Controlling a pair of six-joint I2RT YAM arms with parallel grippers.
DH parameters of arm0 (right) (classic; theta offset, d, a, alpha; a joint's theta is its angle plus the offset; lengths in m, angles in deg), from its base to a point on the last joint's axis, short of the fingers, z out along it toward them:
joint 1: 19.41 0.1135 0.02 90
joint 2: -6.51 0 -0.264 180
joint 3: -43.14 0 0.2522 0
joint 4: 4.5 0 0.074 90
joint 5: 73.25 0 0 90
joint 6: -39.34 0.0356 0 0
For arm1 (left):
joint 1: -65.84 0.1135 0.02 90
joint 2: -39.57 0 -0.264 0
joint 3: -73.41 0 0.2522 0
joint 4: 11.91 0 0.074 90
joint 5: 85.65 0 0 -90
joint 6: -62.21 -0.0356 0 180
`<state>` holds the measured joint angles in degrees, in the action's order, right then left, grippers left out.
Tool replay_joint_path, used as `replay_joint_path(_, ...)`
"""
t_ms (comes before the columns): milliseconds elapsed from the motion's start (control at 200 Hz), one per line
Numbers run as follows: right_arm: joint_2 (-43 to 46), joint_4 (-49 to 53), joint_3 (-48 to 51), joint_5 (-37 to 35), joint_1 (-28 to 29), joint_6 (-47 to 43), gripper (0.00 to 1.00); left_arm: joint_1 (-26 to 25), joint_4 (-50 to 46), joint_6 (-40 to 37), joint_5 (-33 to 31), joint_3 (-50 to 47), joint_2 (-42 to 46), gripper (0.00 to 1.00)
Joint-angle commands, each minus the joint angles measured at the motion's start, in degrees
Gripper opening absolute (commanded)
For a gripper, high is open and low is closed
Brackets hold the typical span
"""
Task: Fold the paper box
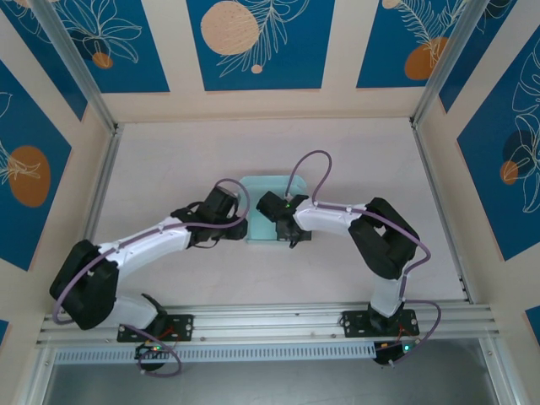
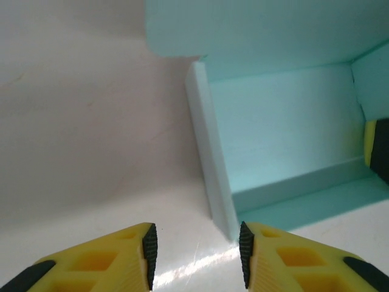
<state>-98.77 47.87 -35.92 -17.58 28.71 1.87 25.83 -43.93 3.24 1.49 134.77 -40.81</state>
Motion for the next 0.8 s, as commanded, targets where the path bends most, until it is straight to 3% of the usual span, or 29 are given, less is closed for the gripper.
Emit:
replay_joint_path(0, -2.52, 4.1, -0.44, 1.01, 1.26, -0.15, 0.0, -1.23, 5.66, 1.13, -5.2, 2.48, -3.38, 0.41)
replay_joint_path(310, -2.66, 4.41, -1.06, 1.31, 2.51, 1.54, 0.0, -4.2, 0.95, 1.99, -19.56, 7.09, -11.33, 0.34)
replay_joint_path(575, -3.08, 4.19, -1.32, 2.09, 2.95, 3.0, 0.0, -4.47, 6.24, 6.9, -16.13, 3.37, -13.07, 0.27)
replay_joint_path(795, -3.01, 3.14, -0.91, 3.47, 3.12, 3.19, 0.0, -4.49, 12.35, 9.27, -11.71, -0.56, -13.25, 0.26)
